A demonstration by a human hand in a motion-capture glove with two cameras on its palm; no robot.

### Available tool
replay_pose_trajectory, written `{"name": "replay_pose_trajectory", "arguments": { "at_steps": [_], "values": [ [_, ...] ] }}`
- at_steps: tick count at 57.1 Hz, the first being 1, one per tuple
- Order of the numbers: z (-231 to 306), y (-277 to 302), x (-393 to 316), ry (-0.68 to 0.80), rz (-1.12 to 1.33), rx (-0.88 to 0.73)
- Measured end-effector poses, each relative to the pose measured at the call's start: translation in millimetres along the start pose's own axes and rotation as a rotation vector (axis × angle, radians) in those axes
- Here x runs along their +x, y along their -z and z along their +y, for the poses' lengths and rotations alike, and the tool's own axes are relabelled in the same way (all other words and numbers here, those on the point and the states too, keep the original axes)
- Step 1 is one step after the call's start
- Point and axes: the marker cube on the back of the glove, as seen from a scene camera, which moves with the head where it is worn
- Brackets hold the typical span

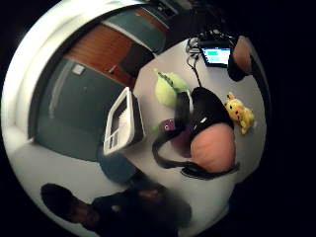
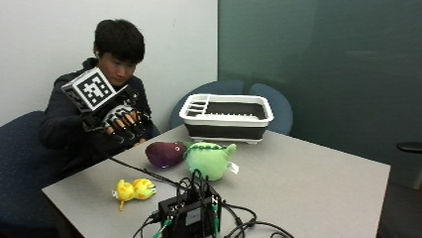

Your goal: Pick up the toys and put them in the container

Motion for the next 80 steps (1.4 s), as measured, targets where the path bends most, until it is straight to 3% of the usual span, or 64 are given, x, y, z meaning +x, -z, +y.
{"name": "replay_pose_trajectory", "arguments": {
  "at_steps": [20,37,41,48,60,70,80],
  "values": [
    [-21,-13,28,-0.052,0.266,-0.431],
    [-31,-90,102,-0.178,0.31,-0.747],
    [-36,-101,114,-0.16,0.325,-0.712],
    [-38,-115,117,-0.084,0.315,-0.492],
    [-46,-100,83,0.053,0.115,-0.216],
    [-56,-41,-44,0.214,-0.095,-0.118],
    [-67,-9,-214,0.556,-0.114,-0.099]
  ]
}}
